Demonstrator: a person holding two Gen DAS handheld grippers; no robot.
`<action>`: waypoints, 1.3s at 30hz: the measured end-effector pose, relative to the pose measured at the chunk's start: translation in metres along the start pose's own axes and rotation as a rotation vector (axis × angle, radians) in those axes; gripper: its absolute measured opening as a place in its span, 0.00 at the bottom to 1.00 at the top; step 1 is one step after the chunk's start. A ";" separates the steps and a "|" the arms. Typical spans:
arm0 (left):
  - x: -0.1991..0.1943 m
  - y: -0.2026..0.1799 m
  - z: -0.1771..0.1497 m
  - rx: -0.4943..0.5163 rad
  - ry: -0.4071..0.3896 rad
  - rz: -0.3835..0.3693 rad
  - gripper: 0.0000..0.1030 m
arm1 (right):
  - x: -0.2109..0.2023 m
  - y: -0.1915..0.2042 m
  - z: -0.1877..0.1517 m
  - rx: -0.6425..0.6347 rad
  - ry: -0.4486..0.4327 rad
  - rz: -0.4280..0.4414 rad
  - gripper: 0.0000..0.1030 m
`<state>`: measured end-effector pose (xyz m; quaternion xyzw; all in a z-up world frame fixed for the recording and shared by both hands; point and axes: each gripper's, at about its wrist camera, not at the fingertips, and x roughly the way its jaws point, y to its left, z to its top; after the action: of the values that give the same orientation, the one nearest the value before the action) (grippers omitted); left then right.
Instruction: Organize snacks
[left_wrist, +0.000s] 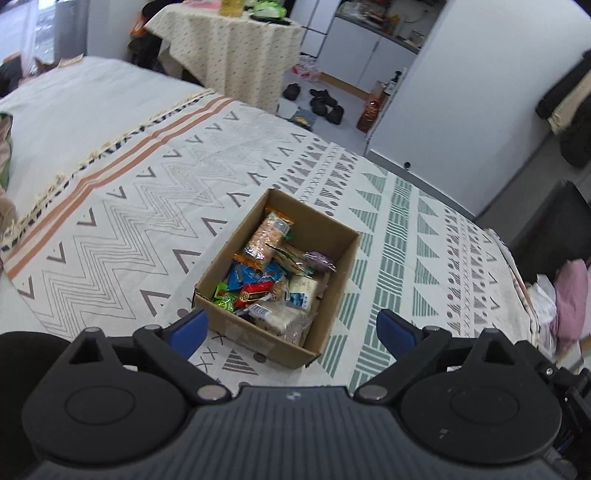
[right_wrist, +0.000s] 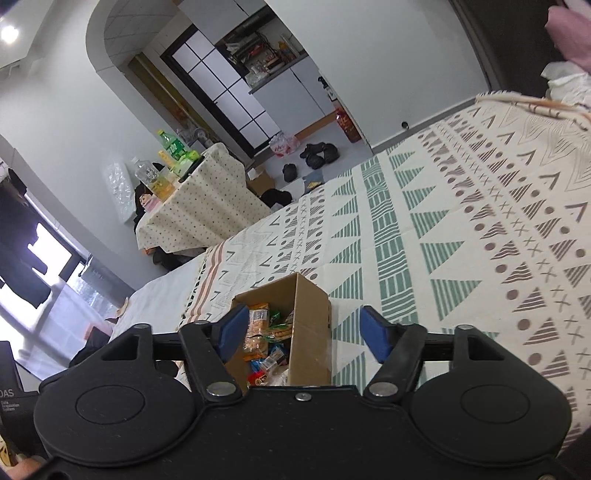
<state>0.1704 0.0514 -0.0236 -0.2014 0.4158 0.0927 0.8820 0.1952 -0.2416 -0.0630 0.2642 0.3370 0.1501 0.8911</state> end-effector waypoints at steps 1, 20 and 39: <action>-0.004 -0.001 -0.002 0.012 -0.004 0.000 0.97 | -0.005 -0.001 -0.001 -0.005 -0.006 -0.001 0.71; -0.062 -0.011 -0.040 0.202 -0.049 -0.038 1.00 | -0.077 0.013 -0.016 -0.133 -0.048 -0.065 1.00; -0.081 -0.001 -0.064 0.327 -0.052 -0.044 1.00 | -0.113 0.013 -0.044 -0.184 -0.046 -0.186 1.00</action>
<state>0.0750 0.0231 0.0028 -0.0618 0.3978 0.0094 0.9153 0.0817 -0.2648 -0.0245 0.1525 0.3242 0.0907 0.9292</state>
